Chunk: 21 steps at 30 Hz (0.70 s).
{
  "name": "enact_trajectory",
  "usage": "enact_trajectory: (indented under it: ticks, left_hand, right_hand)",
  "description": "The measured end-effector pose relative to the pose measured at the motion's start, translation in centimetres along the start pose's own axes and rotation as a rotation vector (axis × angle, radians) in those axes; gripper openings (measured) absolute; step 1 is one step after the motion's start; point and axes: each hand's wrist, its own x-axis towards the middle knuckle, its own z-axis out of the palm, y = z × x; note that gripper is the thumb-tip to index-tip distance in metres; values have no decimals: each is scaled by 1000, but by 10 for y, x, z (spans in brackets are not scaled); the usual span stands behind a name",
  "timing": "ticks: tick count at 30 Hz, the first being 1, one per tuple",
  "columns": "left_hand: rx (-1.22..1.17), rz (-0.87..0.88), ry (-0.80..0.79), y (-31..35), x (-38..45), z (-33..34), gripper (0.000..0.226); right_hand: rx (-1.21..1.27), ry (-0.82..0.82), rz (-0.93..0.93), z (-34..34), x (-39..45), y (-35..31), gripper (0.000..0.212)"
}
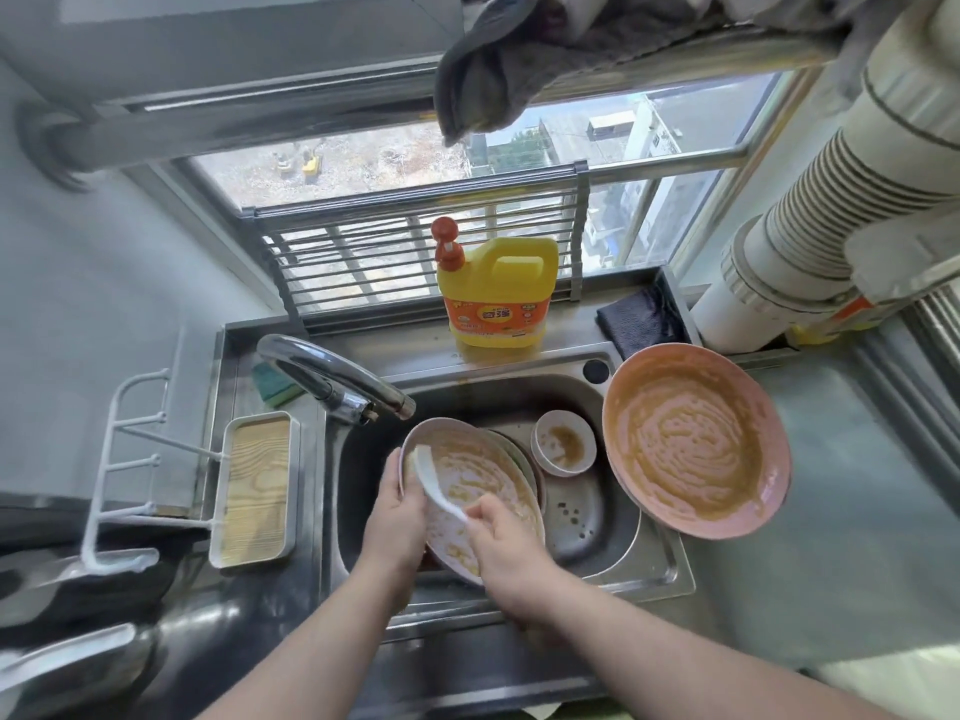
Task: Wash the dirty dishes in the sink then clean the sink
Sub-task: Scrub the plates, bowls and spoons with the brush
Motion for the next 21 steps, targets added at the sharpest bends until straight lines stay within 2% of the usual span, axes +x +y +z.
enact_trajectory:
  ticks: [1,3,7,13,18,21]
  left_hand:
    - [-36,-27,34,0,5,-3,31]
    - [-67,-54,76,-2,8,-7,33]
    - [-51,0,67,-7,5,4,35]
    - [-324,-153,177,13,17,6,38]
    - [-468,-188,205,11,16,21,34]
    - [-484,-150,254,18,25,14,34]
  right_hand:
    - [-32,-61,-10,5,-11,4,13]
    - [-29,-90,-39,10,-18,4,14]
    - [119,50,50,3,4,-22,20]
    - [-139,-95,42,12,-24,-1,13]
    - [-35,-44,-2,7,-16,-8,15]
    - [-275,-98,-88,-8,-29,7,13]
